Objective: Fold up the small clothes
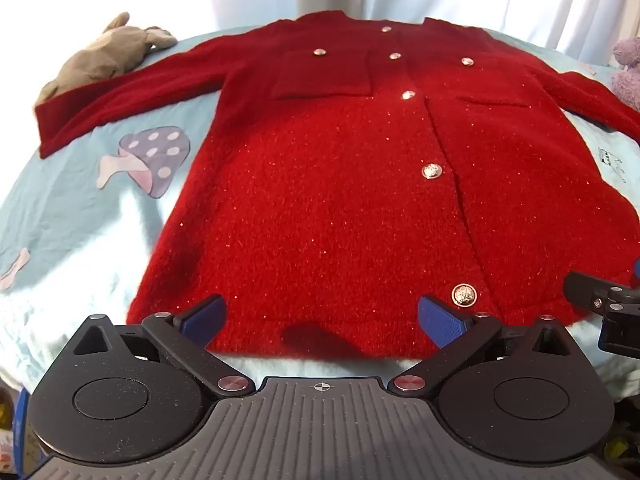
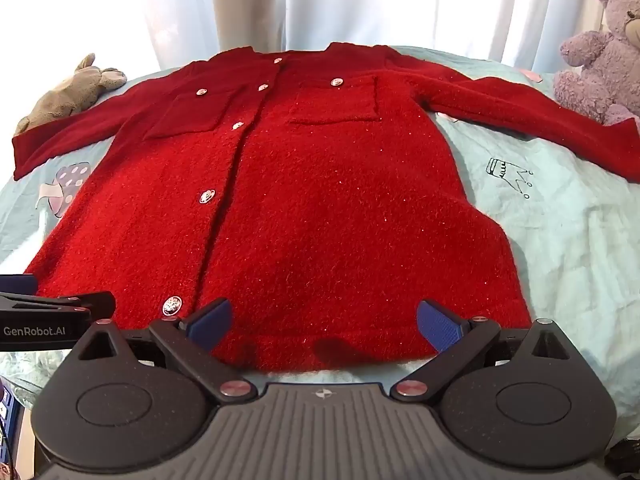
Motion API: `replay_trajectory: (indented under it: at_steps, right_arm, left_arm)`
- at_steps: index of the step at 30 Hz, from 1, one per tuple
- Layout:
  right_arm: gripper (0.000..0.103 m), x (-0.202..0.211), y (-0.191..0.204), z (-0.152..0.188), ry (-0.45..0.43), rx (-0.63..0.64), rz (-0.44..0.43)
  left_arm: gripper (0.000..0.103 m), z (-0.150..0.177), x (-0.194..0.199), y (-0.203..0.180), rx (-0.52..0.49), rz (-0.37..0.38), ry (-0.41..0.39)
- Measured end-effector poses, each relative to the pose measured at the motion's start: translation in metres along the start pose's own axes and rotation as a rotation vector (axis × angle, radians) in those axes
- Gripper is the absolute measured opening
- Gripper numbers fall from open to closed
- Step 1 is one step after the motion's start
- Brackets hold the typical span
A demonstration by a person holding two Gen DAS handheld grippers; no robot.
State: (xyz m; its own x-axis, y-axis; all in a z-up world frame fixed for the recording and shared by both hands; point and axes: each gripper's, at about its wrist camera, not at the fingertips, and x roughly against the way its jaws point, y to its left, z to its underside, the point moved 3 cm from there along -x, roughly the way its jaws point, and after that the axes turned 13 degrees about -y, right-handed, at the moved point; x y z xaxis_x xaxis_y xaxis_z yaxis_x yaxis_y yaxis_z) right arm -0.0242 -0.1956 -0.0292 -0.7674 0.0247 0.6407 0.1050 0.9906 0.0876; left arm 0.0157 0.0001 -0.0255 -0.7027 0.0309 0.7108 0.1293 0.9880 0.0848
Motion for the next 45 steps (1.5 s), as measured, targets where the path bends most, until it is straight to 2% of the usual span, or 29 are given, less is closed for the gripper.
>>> replay_trajectory:
  at_steps: [45]
  right_arm:
    - [0.099,-0.0049,-0.0010,0.0003,0.018,0.004,0.004]
  left_arm:
    - [0.103,-0.0018,-0.0023,0.0011,0.002,0.002,0.014]
